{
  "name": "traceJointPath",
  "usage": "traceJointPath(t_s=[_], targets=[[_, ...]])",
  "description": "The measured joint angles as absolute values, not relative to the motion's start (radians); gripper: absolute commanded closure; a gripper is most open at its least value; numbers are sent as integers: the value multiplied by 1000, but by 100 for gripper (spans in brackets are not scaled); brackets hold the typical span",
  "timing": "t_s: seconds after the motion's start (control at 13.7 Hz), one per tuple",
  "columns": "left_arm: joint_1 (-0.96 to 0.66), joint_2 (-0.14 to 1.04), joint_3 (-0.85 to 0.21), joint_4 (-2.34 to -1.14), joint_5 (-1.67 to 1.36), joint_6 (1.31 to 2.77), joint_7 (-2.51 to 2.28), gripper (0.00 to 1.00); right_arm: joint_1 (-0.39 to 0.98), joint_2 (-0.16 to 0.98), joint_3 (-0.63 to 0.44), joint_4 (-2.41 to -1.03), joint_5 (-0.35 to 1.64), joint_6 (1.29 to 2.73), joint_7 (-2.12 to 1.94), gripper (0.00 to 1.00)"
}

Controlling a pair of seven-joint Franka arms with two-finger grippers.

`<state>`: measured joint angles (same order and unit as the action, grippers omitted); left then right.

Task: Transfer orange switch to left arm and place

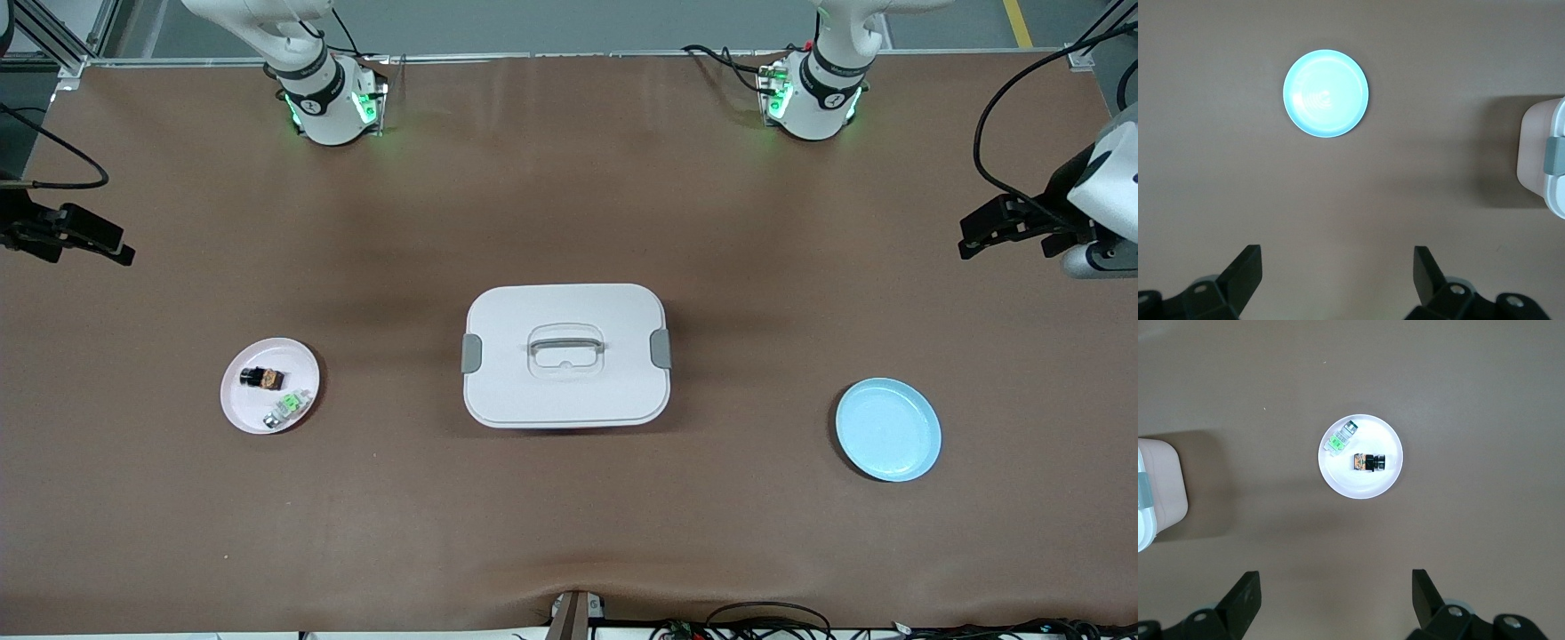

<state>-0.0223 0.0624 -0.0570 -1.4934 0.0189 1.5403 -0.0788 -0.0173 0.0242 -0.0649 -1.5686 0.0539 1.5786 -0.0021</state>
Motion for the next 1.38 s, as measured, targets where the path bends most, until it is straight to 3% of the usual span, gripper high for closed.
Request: traceJointPath(t_s=[0.8,1.38], targets=[[-24,70,-58,-1503,19,1544,-77,0,-18,33,-75,-1568,54,1602,-1,0],[-22,71,-58,-1510,19,1548,-77,0,-41,166,-81,-1569,52,1673,-3,0]])
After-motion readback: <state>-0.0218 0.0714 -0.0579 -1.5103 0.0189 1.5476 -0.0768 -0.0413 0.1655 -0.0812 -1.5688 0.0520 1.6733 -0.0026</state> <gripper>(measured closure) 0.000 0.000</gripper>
